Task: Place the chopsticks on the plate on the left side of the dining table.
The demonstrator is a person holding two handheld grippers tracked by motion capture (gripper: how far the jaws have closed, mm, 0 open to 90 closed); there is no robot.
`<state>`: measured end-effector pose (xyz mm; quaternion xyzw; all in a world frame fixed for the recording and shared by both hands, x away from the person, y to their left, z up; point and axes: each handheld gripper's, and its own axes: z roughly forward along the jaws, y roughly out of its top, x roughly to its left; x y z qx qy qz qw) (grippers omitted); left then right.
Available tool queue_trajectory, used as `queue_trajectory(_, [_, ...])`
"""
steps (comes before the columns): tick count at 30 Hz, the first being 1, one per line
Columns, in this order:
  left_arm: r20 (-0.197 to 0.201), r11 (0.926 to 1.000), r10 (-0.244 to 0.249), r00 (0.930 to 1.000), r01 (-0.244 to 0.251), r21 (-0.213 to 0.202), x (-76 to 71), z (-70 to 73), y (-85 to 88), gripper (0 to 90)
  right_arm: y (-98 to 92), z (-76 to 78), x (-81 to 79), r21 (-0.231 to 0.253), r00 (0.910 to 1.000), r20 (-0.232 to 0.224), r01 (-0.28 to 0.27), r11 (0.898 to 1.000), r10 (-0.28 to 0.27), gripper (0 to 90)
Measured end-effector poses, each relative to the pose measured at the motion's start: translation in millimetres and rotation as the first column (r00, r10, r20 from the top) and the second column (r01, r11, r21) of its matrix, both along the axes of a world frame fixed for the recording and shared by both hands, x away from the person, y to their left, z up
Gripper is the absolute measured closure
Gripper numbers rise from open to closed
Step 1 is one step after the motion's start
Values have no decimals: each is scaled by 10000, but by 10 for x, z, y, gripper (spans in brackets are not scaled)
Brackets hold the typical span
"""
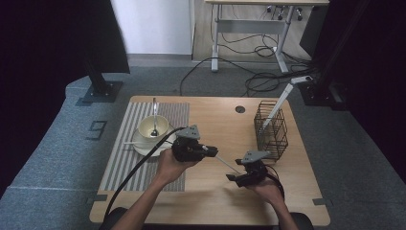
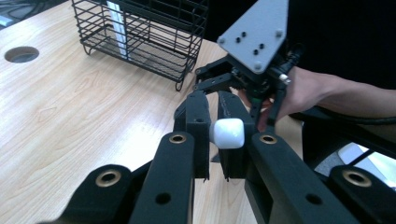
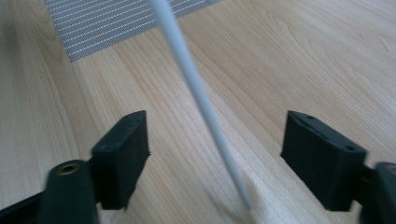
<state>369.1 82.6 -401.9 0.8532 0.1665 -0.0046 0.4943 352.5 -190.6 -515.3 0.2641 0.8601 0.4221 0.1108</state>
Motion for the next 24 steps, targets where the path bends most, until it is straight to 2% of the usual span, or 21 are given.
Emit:
queue_trajectory(6, [-48,9999,-62,10000,61,-113,-2,23,19,835,8,17,20,203,9987,228,-454,9988,449,483])
queue_trajectory(17, [-125,9996,-150,9998,147,-259,13,63,74,835,-26,59,-13,525,9912,863,-1047,9931,999,769])
queue_trajectory(20, [-258,9992,-189,9995,179,-364,39,66,93,834,-42,53,-21,805,9897,954,-1148,9901,1070,795])
queue_trajectory(22, [-384,9982,-240,9990,218,-560,68,60,111,832,-47,62,-37,728,9866,1125,-1268,9892,1182,805])
queue_trajectory(24, [-275,9971,-82,9996,61,-755,92,56,139,815,-43,77,-61,677,9822,1296,-1454,9871,1358,822])
